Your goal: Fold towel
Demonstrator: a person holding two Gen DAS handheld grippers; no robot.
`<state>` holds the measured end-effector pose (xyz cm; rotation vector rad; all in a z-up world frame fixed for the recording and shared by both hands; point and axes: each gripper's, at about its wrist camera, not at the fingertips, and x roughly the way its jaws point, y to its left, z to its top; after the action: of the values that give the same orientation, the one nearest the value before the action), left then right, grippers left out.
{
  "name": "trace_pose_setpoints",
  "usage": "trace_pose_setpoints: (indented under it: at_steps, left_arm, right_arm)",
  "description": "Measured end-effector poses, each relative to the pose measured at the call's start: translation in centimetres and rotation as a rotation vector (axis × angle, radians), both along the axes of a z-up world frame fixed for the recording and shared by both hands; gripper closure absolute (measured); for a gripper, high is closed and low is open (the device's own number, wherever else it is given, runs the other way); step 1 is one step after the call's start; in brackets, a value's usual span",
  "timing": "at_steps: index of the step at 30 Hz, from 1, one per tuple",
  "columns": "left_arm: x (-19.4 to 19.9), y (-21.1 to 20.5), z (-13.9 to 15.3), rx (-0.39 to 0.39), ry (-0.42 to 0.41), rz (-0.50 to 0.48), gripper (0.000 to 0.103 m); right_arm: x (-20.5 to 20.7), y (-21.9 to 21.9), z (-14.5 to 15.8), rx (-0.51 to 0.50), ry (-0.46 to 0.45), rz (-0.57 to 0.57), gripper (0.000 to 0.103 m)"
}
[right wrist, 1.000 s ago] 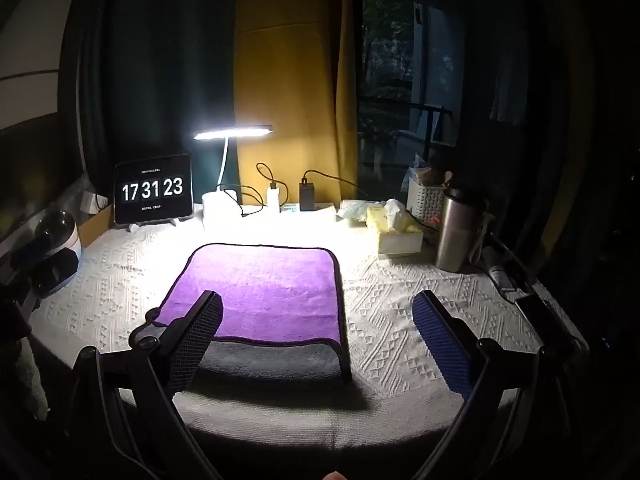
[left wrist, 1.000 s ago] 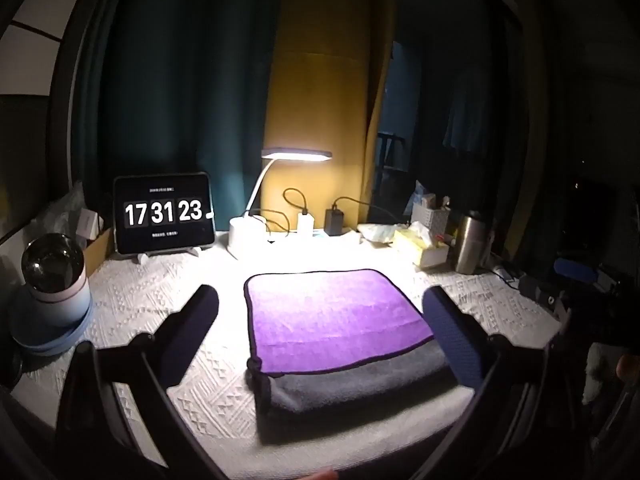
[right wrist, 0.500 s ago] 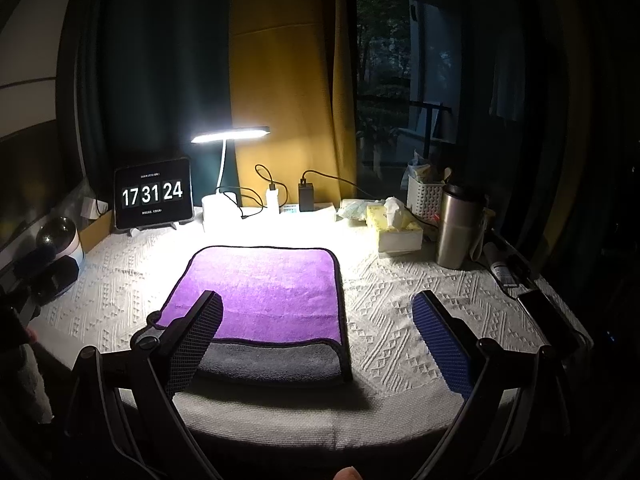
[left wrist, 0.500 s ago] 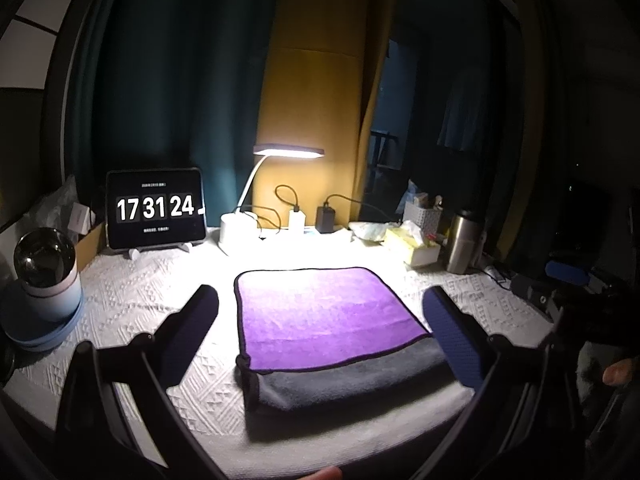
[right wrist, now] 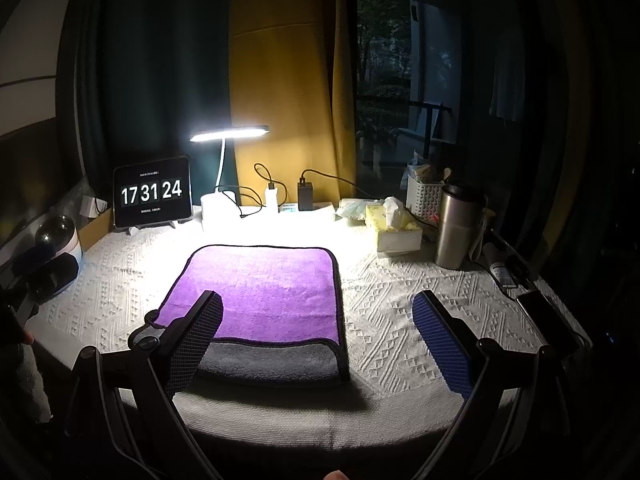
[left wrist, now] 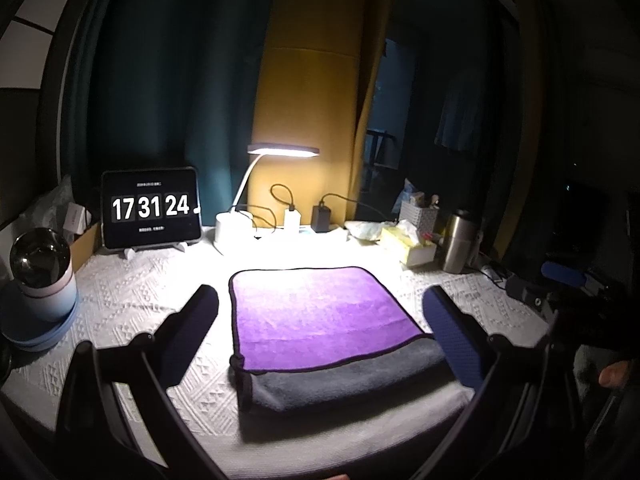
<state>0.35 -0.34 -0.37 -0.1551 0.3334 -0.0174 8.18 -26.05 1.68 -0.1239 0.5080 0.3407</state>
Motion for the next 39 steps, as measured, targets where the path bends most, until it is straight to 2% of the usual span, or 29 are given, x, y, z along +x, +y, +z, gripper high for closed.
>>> trace_pose_setpoints:
  at_steps: [39]
  left_arm:
    - [0.17,-0.14,-0.06,-0.008,0.002,-0.004,0.001]
  right_arm:
    - [0.18,0.58,-0.53,-0.007,0.007,0.004,0.005]
